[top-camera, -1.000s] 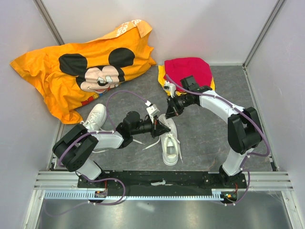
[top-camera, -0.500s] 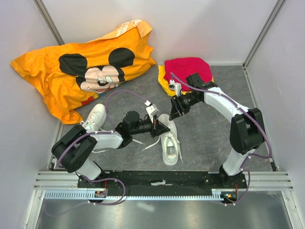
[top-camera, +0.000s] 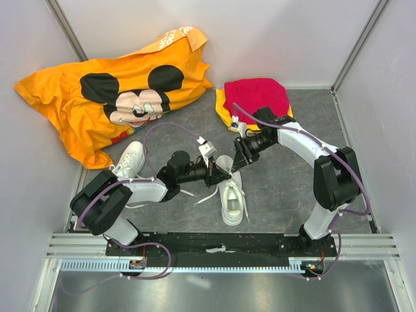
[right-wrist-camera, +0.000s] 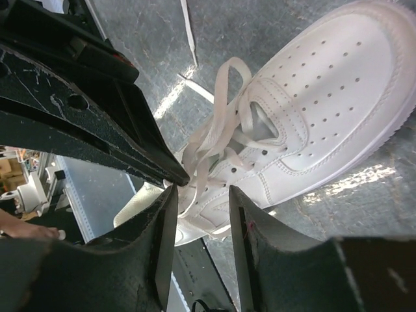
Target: Tie the shoes
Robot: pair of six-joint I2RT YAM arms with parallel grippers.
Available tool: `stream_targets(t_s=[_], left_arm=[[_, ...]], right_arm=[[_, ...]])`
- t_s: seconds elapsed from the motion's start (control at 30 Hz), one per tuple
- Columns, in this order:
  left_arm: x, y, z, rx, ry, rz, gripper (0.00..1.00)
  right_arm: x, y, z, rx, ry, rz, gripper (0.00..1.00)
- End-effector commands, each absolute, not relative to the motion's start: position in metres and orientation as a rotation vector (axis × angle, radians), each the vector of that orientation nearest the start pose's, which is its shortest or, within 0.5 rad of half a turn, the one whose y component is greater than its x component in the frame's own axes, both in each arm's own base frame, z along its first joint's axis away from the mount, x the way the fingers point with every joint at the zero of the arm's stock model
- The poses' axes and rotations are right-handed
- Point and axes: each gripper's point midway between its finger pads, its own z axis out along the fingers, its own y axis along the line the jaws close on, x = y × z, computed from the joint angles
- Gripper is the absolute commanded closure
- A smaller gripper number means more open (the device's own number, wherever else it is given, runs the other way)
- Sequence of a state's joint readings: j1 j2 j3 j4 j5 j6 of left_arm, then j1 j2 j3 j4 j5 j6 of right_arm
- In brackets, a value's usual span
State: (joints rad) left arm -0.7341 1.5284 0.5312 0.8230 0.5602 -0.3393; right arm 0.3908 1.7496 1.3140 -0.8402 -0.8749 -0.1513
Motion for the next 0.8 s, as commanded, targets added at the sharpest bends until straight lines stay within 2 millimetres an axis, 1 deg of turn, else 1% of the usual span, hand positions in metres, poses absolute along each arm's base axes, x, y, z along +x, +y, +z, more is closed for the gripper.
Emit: stream_targets(t_s=[0.0,0.17,0.27,0.47,0.57,0.63,0.67,0.7,0.73,0.77], left_arm=[[0.227,-0.344,0.143,0.828,1.643,-1.230,0.98],[0.227,-0.344,0.142,0.829,1.645,-1.232,0.98],[0.227,-0.345,0.142,0.833,1.642,-1.237,0.98],[0.228,-0.347,0.141,0.842,1.639,-1.237,0.98],[0.226,-0.347,0.141,0.851,1.637,-1.242,0.99],[0.225,-0.346,0.140,0.858,1.637,-1.240,0.98],[0.225,-0.347,0.143,0.863,1.628,-1.240,0.99],[0.225,-0.347,0.142,0.870,1.631,-1.241,0.98],[0.224,-0.347,0.142,0.880,1.627,-1.236,0.98],[0.224,-0.347,0.144,0.887,1.616,-1.236,0.98]], right_arm=[[0.242,0.250,0.130,-0.891,2.540,1.386,0.57],[0.236,0.248,0.129,-0.903,2.541,1.398,0.64],[0.230,0.247,0.126,-0.908,2.555,1.403,0.66],[0.224,0.249,0.122,-0.921,2.564,1.412,0.67],[0.227,0.250,0.120,-0.913,2.570,1.400,0.68],[0.229,0.253,0.121,-0.910,2.564,1.409,0.73],[0.230,0.254,0.122,-0.912,2.559,1.413,0.83],[0.231,0.254,0.124,-0.912,2.555,1.414,0.88],[0.232,0.256,0.129,-0.916,2.537,1.414,1.00],[0.235,0.256,0.132,-0.919,2.521,1.411,1.00]])
